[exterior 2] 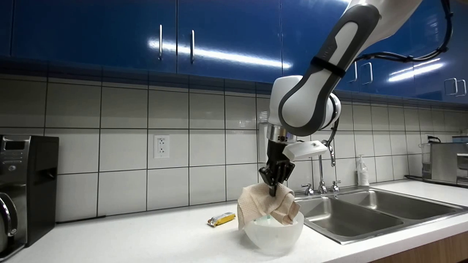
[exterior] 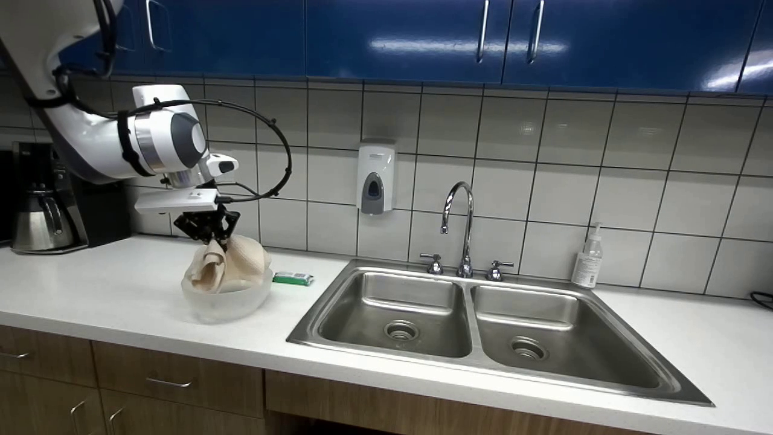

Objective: Pick the cream towel and place it in the clear bowl

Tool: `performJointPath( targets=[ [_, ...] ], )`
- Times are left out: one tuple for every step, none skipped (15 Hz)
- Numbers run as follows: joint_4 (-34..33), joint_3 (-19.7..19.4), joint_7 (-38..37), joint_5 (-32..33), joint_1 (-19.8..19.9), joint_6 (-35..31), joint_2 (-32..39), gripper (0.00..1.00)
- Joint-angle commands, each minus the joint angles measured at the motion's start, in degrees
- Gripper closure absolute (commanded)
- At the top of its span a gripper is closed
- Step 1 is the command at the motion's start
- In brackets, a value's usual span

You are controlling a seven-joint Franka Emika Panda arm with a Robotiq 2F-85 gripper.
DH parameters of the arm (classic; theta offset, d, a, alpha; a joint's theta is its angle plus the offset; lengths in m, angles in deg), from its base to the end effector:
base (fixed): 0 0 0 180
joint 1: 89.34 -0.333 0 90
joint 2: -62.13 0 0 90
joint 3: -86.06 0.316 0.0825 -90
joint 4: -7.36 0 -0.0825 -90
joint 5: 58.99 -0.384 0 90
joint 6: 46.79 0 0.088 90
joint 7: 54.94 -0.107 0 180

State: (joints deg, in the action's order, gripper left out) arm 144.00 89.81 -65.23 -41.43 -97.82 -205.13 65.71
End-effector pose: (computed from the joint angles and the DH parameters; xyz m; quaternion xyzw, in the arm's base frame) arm 0.5119 0.1240 0.3254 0.9738 0.1473 0.1678 0.0441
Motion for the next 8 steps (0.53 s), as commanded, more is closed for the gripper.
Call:
performJointPath(
  targets=[
    [0.8, 0.3, 1.6, -0.4, 0.6, 1.5, -1.5, 0.50],
    [0.9, 0.3, 1.6, -0.5, 0.6, 1.5, -1.5, 0.43],
    [0.9, 0.3, 1.5, -0.4, 0.7, 1.5, -1.6, 0.37],
    [1.0, 0.3, 1.5, -0.6, 0.7, 1.5, -1.7, 0.28],
    [1.0, 0.3, 1.7, -0.7, 0.7, 1.5, -1.8, 0.19],
    [1.1, 0.3, 1.6, -0.7, 0.7, 1.4, -1.8, 0.13],
    [1.2, 0.3, 1.6, -0.7, 0.7, 1.4, -1.9, 0.06],
    [1.2, 0.3, 1.6, -0.7, 0.7, 1.4, -1.9, 0.01]
  ],
)
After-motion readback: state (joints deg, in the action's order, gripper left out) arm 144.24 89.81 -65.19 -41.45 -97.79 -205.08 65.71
